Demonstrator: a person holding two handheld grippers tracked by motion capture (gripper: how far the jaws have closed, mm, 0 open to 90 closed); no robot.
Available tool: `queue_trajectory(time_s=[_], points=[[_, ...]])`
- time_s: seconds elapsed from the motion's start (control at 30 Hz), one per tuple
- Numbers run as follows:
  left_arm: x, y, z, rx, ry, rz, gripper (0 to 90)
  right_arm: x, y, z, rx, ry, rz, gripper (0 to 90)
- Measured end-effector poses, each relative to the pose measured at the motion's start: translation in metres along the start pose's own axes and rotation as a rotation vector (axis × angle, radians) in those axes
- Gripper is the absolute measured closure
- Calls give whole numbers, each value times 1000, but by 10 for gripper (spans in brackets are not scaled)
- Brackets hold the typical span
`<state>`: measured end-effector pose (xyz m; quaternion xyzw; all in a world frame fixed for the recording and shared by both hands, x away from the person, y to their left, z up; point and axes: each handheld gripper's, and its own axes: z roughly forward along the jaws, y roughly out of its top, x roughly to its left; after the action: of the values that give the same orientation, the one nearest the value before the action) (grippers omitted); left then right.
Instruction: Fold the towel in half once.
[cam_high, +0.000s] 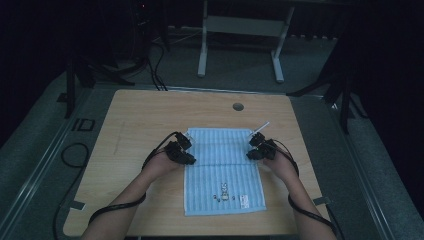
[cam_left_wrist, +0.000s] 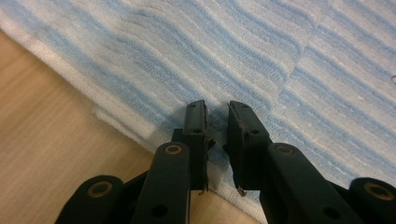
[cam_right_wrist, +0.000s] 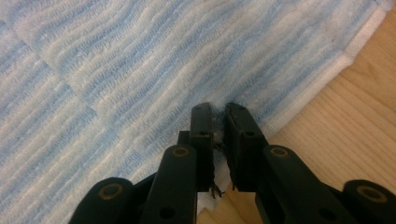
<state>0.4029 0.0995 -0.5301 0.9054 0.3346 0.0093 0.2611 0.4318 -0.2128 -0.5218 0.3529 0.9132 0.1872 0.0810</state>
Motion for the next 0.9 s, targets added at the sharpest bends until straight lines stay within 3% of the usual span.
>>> queue_trajectory(time_s=[0.13,0.23,0.33,0.43,0.5,0.6,0.73,0.9], points=[[2,2,-4,16,-40,-4,723,1,0,-4,7,20,4,807],[10,11,-15,-2,26,-12,654,-4,7,-18,-23,26,3,793],[25,24,-24,-39,102,-59,600,-18,20,-31,-52,-8,28,766],[41,36,-25,-81,144,-101,524,-34,35,-33,-70,-25,40,657],[50,42,-22,-93,179,-136,517,-41,43,-28,-63,-29,41,589],[58,52,-14,-97,200,-170,469,-50,52,-17,-58,-55,63,572],[66,60,-1,-58,206,-163,456,-64,59,1,-36,-53,134,528],[74,58,11,-23,207,-158,457,-71,63,17,6,-75,166,487]])
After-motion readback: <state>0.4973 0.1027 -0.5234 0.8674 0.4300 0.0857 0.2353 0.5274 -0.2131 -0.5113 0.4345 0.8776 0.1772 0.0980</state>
